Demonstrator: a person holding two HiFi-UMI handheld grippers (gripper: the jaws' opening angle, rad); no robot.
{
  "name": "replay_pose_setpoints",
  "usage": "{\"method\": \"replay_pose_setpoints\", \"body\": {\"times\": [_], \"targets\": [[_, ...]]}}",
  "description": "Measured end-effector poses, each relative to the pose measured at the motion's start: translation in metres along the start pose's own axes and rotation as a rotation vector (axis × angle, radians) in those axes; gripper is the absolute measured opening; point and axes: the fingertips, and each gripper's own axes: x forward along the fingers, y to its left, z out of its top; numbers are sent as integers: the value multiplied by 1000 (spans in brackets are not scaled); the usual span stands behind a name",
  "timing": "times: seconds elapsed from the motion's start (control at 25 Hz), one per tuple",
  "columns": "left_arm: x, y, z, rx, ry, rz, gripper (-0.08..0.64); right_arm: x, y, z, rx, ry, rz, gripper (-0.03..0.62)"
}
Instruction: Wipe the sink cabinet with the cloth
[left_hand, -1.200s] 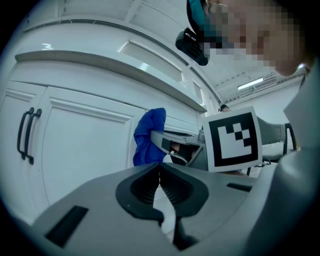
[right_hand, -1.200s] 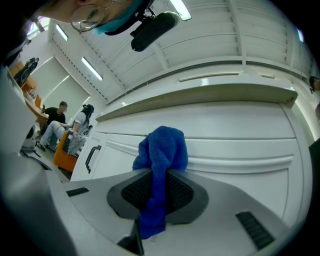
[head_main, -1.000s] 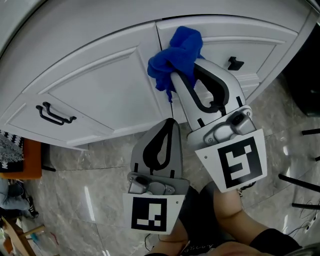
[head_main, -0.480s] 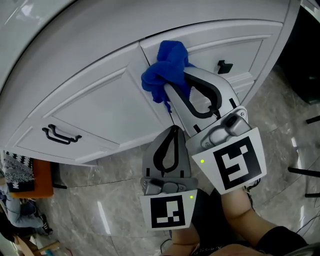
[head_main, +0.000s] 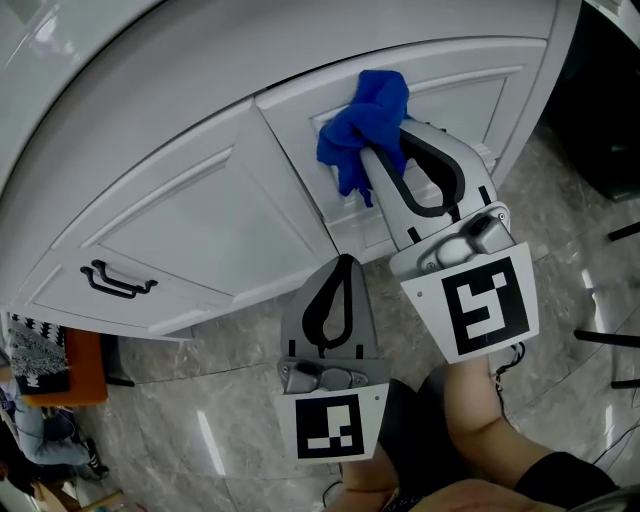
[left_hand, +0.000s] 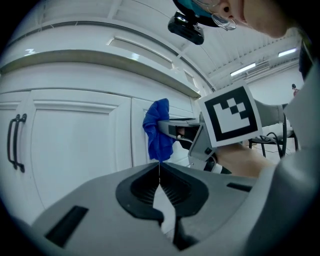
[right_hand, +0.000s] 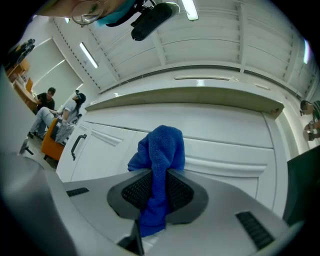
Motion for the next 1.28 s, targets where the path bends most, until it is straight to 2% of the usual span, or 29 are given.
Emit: {"method": "replay_pose_setpoints", "body": {"times": [0.16, 0.32, 0.56, 0.76, 0.88, 1.12, 1.28], "targets": [[1, 3, -3, -2, 6, 6, 6, -2, -6, -4, -5, 18, -29, 75], [5, 2, -6, 2, 7, 4, 6, -7, -18, -5, -55, 34, -77, 77], [10, -5, -5, -11, 13, -12, 6, -15, -35, -1, -31, 24, -114, 77], [12, -3, -8, -14, 15, -10, 6, -25, -56, 3, -30, 11, -186, 77], [13, -3, -9, -20, 16, -17, 6, -33, -74, 6, -73, -8, -236, 77], [15, -5, -10, -27, 11, -27, 6, -37, -86, 0, -72, -3, -258, 77], [14, -4, -10, -37, 14, -25, 6, -47, -104, -3, -102, 17, -341, 75]]}}
